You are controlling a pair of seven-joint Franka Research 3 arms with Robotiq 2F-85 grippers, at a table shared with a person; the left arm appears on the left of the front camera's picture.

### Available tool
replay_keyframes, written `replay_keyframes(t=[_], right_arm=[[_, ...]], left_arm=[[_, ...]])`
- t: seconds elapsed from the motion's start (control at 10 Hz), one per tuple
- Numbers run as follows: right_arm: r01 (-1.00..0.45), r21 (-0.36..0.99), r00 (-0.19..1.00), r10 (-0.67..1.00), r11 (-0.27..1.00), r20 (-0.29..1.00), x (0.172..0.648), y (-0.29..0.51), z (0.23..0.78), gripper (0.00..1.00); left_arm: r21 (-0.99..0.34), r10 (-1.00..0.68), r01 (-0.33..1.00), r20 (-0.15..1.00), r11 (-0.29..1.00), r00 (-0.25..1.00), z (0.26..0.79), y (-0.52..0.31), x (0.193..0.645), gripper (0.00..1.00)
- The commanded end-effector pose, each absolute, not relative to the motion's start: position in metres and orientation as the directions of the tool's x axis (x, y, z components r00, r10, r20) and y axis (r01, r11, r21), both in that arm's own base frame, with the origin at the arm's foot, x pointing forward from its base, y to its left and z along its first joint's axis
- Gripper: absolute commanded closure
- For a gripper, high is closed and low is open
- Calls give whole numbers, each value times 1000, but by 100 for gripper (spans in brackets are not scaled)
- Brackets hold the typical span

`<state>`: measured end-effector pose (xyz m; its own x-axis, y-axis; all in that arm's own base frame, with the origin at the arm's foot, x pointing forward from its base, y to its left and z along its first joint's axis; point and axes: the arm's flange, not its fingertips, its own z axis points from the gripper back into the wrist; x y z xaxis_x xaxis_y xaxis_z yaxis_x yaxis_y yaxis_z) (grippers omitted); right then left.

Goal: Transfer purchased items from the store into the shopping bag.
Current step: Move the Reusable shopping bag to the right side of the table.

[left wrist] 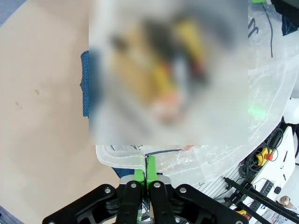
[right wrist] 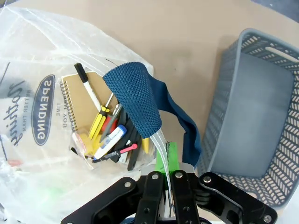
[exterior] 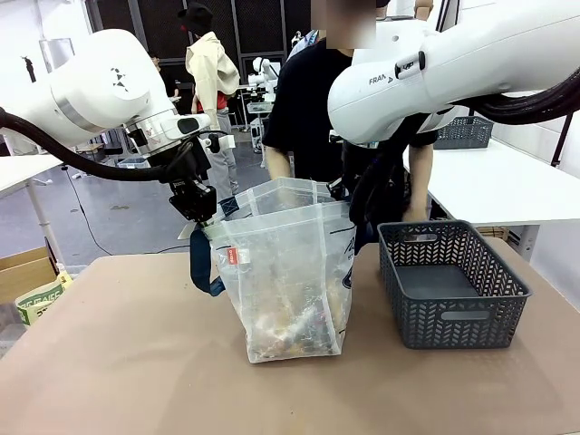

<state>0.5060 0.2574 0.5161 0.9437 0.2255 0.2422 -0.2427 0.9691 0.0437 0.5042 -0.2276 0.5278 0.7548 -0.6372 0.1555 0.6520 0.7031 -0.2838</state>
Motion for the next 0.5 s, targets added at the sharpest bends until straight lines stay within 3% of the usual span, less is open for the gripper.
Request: replay_keyframes(t=[0.0, 0.4], right_arm=[[-234, 42, 946, 218, 971, 241, 504, 256, 514, 100], [-234, 42, 946, 218, 971, 241, 504, 256, 514, 100]], left_arm=[[-287, -630, 650, 171, 703, 757, 526, -226, 502, 100], [-287, -630, 650, 171, 703, 757, 526, -226, 502, 100]])
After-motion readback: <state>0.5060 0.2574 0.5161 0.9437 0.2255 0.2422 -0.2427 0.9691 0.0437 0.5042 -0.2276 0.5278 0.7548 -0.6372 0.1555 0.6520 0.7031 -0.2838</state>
